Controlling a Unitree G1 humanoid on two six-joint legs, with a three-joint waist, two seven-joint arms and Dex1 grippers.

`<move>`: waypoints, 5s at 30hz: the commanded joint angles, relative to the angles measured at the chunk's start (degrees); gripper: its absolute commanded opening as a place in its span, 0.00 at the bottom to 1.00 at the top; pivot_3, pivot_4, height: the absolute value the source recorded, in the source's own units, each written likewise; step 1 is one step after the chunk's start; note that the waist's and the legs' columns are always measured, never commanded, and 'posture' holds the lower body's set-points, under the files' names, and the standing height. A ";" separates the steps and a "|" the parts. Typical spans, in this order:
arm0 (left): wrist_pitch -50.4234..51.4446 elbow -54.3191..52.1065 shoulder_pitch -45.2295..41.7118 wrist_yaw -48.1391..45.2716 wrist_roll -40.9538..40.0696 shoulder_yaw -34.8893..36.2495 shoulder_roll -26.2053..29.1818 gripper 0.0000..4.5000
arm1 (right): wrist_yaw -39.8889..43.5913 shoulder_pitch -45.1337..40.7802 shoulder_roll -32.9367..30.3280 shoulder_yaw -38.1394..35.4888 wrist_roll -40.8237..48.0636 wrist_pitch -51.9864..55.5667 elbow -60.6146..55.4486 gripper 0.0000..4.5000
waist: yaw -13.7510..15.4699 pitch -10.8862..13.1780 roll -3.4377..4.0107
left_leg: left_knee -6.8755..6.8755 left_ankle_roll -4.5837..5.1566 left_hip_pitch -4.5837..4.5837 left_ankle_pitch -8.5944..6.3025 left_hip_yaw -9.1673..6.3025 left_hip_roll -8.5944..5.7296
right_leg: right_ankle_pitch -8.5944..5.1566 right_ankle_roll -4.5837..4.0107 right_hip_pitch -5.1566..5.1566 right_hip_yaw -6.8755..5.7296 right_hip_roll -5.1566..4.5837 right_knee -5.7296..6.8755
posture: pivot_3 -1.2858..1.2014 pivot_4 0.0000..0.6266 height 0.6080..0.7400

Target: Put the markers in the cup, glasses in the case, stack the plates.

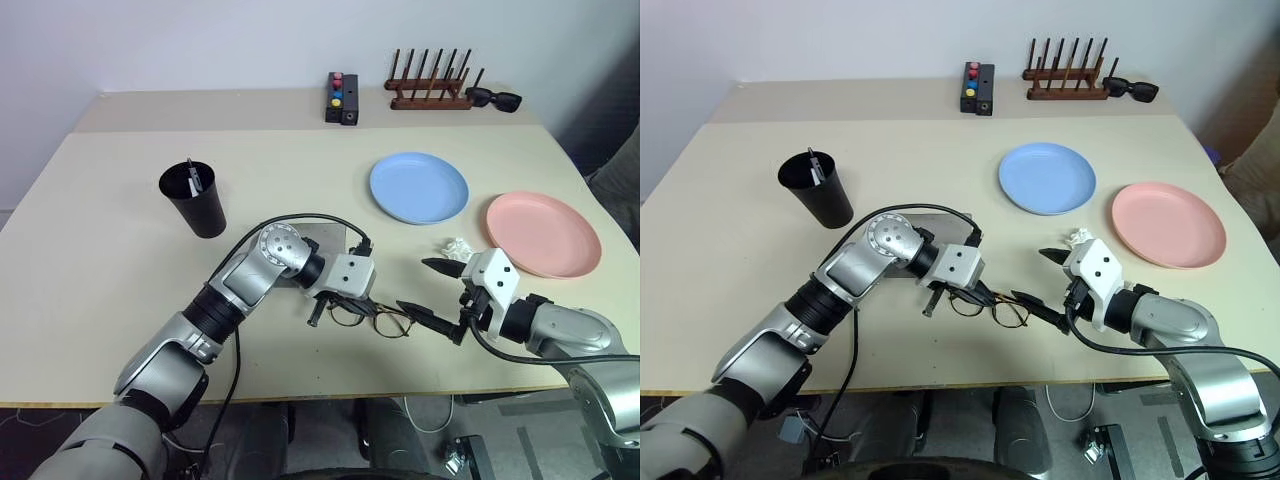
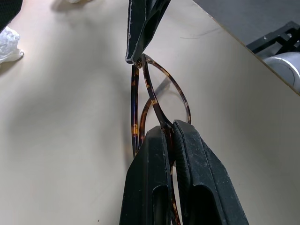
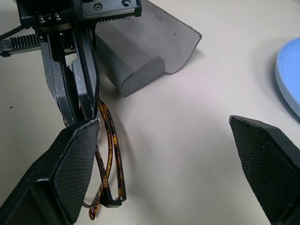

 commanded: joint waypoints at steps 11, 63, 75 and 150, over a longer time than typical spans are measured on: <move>10.80 -11.17 0.70 -2.30 -14.44 13.67 6.89 0.01 | 2.36 -3.19 -2.39 -6.17 0.30 -4.15 6.23 1.00 | -0.16 0.04 0.02 | -0.05 0.01 -0.07 0.00 -0.02 0.00 | 0.01 -0.01 -0.11 -0.01 0.00 0.03 | 0.52 0.24 0.99; -6.32 19.02 -7.14 18.42 -3.18 24.70 11.72 0.05 | -0.65 -16.06 11.53 15.85 -2.85 -4.77 6.39 1.00 | -0.47 0.06 0.02 | -0.09 0.02 -0.11 -0.01 -0.02 -0.04 | 0.19 0.16 -0.24 -0.01 -0.01 0.11 | 0.52 0.24 0.99; -11.71 26.62 -6.22 23.54 5.39 19.58 10.52 0.05 | -0.39 -17.16 13.25 16.74 -3.70 -5.43 7.33 1.00 | -0.29 0.07 0.01 | -0.07 0.02 -0.14 -0.01 -0.03 -0.05 | 0.23 0.12 -0.25 -0.02 0.00 0.13 | 0.52 0.24 0.99; 18.85 -27.84 24.61 23.67 -29.17 28.11 10.84 0.03 | -7.21 -15.84 -13.22 -3.49 -34.89 -17.87 23.56 0.01 | -0.10 0.08 0.09 | -0.12 0.04 -0.15 -0.03 0.05 -0.06 | 0.11 -0.20 -0.23 0.04 -0.04 -0.01 | 0.52 0.24 0.99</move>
